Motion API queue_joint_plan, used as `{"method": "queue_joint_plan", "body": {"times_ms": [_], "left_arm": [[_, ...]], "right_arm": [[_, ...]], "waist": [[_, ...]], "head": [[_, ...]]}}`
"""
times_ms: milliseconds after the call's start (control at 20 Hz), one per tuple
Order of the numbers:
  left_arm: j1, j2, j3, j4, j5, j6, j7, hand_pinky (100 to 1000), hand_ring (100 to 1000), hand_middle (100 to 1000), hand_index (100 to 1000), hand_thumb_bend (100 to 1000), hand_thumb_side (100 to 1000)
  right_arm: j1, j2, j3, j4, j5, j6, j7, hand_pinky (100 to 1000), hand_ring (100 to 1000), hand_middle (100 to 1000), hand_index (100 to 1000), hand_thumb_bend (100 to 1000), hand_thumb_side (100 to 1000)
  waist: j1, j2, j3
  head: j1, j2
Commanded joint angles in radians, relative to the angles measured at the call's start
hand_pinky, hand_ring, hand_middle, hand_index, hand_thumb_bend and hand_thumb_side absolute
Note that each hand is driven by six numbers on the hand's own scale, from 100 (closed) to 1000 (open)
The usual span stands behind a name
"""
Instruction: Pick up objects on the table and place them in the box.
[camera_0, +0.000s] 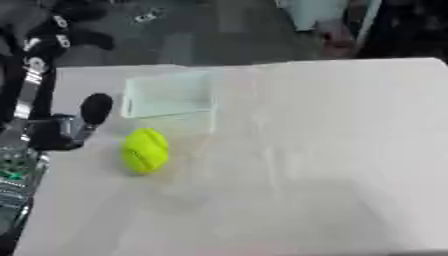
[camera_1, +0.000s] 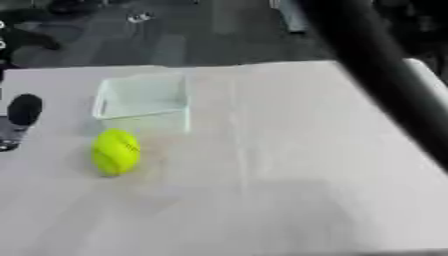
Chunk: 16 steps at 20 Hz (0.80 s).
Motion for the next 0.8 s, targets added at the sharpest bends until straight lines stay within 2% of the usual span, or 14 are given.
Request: {"method": "queue_joint_plan", "body": {"times_ms": [50,450,650,800], "left_arm": [[-0.010,0.031,0.011,-0.013,0.007,-0.002,-0.004,700,642,799,736,380,865],[-0.008,0.032,0.011,-0.013,0.006,-0.001,-0.009,702,644,801,737,382,863],[-0.016,0.036,0.021,-0.012,0.009,0.027,-0.042,741,692,837,777,410,877],[-0.046,0.101,0.033,0.014,0.014,0.047,-0.094,787,732,857,819,439,885]], "right_arm": [[-0.002,-0.017,-0.004,-0.013,0.003,-0.001,-0.003,110,469,557,854,100,1000],[-0.001,-0.017,-0.003,-0.013,0.001,0.000,0.001,109,469,557,854,100,1000],[-0.009,-0.016,-0.012,-0.013,-0.006,0.003,-0.011,113,469,557,855,100,1000],[-0.016,-0.023,-0.019,-0.013,-0.017,0.010,-0.019,115,470,557,854,100,1000]], "waist": [[-0.002,-0.009,0.001],[-0.002,-0.008,0.000],[-0.003,-0.004,-0.004],[0.004,-0.005,-0.010]], "head": [[0.004,-0.013],[0.003,-0.011],[0.014,0.002],[0.027,0.013]]}}
